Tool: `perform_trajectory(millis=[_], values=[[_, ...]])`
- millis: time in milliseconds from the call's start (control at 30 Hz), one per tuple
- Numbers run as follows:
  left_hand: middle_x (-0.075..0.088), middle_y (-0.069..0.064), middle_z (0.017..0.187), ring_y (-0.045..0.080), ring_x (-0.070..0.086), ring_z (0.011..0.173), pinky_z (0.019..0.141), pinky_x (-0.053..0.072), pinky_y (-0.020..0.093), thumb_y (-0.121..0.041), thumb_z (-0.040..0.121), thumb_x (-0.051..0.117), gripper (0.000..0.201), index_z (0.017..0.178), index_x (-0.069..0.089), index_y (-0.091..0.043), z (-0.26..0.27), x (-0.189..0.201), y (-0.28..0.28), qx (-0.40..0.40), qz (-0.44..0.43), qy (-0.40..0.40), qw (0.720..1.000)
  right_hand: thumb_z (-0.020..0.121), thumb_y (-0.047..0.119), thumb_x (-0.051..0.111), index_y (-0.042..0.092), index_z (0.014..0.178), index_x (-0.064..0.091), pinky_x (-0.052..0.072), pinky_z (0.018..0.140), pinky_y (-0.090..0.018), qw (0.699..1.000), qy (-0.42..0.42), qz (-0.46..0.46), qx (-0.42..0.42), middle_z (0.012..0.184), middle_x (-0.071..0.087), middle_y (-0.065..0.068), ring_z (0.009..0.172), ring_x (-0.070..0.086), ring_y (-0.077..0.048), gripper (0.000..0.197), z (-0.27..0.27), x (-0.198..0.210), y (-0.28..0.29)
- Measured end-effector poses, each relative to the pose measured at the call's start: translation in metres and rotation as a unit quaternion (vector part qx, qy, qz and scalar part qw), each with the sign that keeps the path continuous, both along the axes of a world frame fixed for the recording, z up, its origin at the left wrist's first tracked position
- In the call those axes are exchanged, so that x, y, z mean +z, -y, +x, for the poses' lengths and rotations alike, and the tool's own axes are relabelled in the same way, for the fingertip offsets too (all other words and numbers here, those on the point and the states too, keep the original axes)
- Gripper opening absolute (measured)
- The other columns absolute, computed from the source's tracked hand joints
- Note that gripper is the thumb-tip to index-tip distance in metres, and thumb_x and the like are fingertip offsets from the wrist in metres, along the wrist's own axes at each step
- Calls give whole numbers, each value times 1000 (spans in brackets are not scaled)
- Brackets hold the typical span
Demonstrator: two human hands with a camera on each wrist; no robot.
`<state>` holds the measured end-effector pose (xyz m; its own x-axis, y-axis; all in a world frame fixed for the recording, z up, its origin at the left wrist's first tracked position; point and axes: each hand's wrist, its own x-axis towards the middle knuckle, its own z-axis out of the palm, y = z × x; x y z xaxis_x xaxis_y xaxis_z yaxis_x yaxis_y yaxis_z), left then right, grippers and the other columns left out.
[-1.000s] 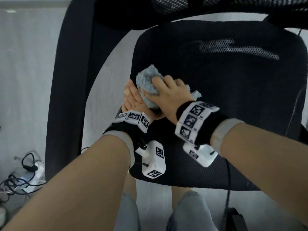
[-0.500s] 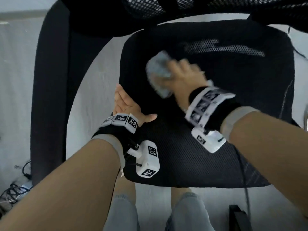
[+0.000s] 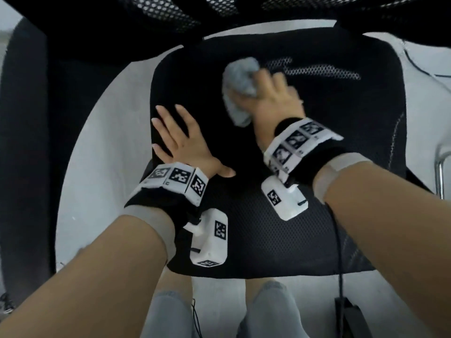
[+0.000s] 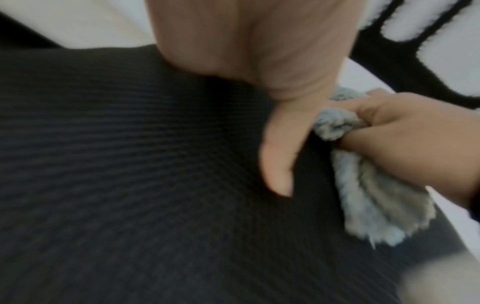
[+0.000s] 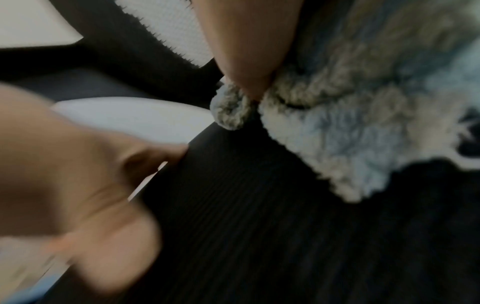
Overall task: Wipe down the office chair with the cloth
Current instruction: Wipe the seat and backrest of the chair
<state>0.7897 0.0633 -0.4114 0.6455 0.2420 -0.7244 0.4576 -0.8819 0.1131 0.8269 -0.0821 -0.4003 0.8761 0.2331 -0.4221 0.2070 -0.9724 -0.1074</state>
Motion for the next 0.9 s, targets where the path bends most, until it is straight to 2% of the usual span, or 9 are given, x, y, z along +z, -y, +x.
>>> perform_trajectory(millis=[100,167,233,400,567,667,767,800,900], values=[[-40,14,145,31,-35,135,108,-13,57,-50,39,86,158,137,-34,-20,-1,-5,11,-25,-4,8,1000,83,7,51,22,133,42,39,95,-47,965,42,-44,-257,145,23,-15,126,28,-39,54,10,-2,37],[-34,15,148,34,-29,137,108,-10,59,-54,35,84,159,139,-30,-20,-3,-11,12,-37,23,45,998,87,8,45,25,137,35,41,93,-46,941,68,-49,-329,145,24,-16,125,30,-39,53,14,-10,32],[-29,17,150,37,-24,139,108,-5,62,-52,40,84,155,140,-28,-17,-3,-15,13,-54,45,53,996,91,14,40,24,137,36,42,94,-45,951,31,-31,-307,147,21,-13,125,30,-37,47,17,-10,12],[-29,14,150,32,-25,139,109,-6,59,-57,33,83,157,140,-27,-23,-3,-12,15,-39,67,55,995,88,22,47,34,142,25,31,103,-46,997,-41,58,-7,147,16,-11,127,23,-38,59,18,-5,-3],[-34,14,148,32,-29,137,109,-10,59,-56,32,82,159,138,-31,-22,1,-9,17,-38,54,32,997,84,13,54,29,136,35,38,100,-50,960,9,-8,-279,145,21,-14,128,25,-39,58,28,-2,61],[-29,15,150,33,-25,139,110,-7,60,-59,39,80,152,140,-27,-20,-2,-13,22,-46,69,50,995,90,10,43,21,138,34,40,93,-47,958,2,-37,-283,149,15,-15,128,26,-39,51,29,-3,31],[-19,11,154,26,-28,138,113,-5,57,-90,61,21,112,145,-15,-23,-7,-15,26,11,79,138,987,91,15,41,20,138,35,37,94,-44,995,-30,27,-95,150,13,-13,129,24,-36,48,21,-2,-18],[-20,11,154,25,-31,137,113,-6,57,-89,63,22,110,144,-15,-24,-6,-15,25,14,74,134,988,90,17,43,22,139,31,36,97,-44,998,-33,52,-31,149,14,-12,129,24,-36,51,20,-1,-24],[-34,14,148,31,-31,137,109,-10,59,-59,41,80,152,138,-32,-23,-5,-13,20,-25,64,31,997,92,22,46,25,140,31,33,102,-43,996,-44,77,-14,147,19,-9,129,25,-33,50,30,5,3]])
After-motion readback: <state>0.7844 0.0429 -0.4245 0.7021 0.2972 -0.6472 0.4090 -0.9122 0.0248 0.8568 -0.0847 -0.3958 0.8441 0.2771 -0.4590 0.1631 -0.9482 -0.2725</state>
